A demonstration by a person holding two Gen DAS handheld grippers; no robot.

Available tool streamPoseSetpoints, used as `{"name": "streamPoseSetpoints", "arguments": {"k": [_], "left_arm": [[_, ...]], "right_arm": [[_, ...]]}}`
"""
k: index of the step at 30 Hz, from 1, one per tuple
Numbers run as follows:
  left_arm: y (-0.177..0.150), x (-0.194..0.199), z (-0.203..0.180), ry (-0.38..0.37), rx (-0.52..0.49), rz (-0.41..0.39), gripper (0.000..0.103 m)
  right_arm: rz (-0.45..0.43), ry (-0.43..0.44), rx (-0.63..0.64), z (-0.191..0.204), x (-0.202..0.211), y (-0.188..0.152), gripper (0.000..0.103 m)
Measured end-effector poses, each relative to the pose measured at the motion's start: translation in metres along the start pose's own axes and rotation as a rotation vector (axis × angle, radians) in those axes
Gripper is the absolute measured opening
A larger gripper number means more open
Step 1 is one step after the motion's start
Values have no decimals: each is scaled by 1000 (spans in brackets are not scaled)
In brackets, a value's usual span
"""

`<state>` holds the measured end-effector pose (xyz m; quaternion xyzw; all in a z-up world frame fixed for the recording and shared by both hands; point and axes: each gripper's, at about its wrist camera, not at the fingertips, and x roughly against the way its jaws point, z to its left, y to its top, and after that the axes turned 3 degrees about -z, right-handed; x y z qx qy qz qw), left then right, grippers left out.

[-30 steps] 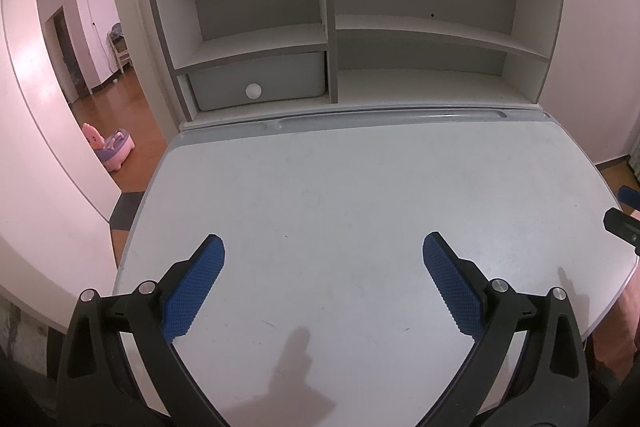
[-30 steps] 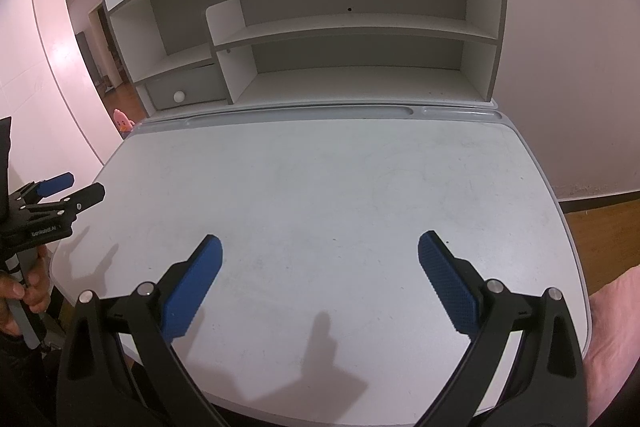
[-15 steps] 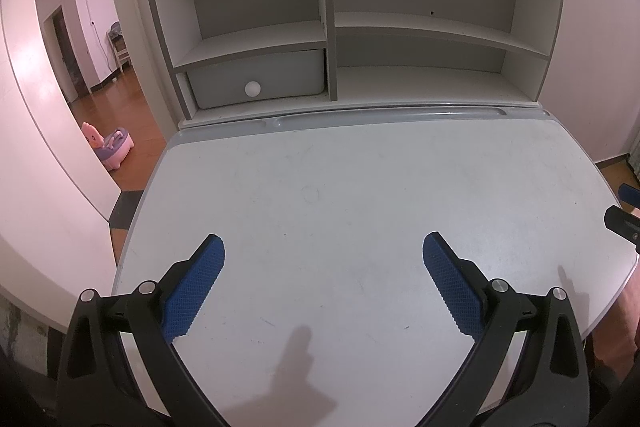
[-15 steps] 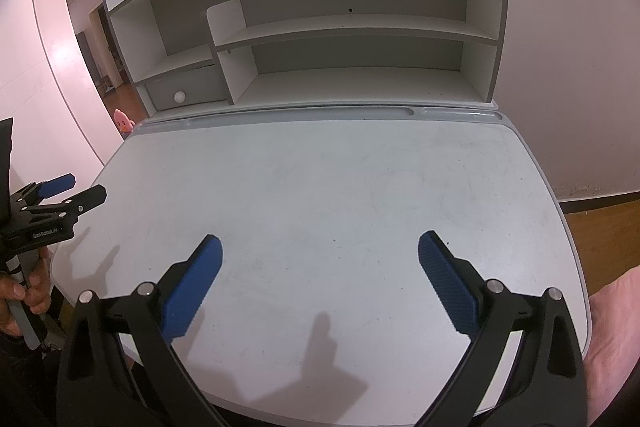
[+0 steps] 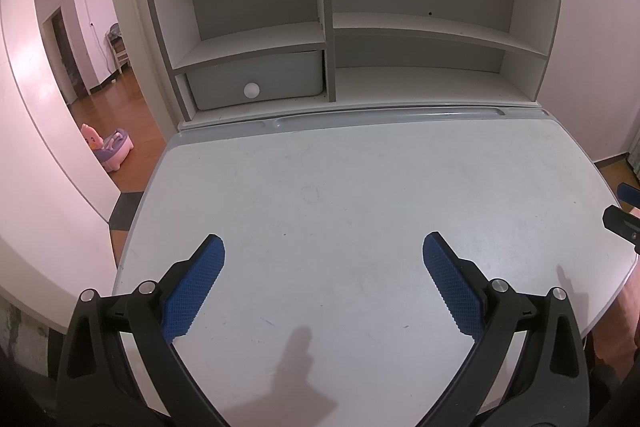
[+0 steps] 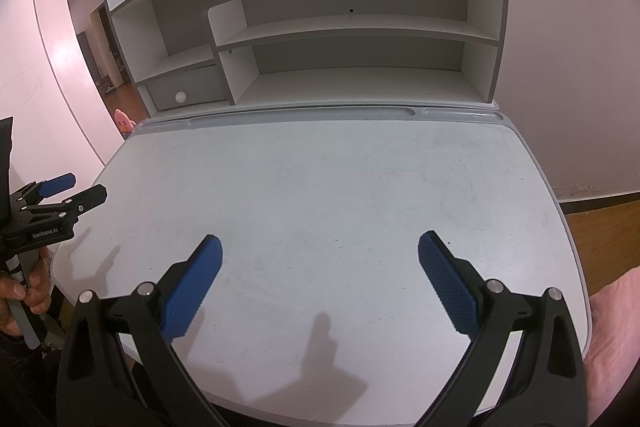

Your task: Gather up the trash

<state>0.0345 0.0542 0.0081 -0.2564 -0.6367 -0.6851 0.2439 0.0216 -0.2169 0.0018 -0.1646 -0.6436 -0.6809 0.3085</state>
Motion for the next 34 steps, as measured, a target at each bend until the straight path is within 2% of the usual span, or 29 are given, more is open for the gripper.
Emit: {"name": "streamPoseSetpoints", "arguments": {"k": [23,34], "left_arm": [[2,3,3,-21,-3,-9,96],[4,0,5,-30,11,14,96]], "right_arm": [[-3,-1,2,-1,0,-2,95],[-7,-3,0,0,1,-2,95]]}}
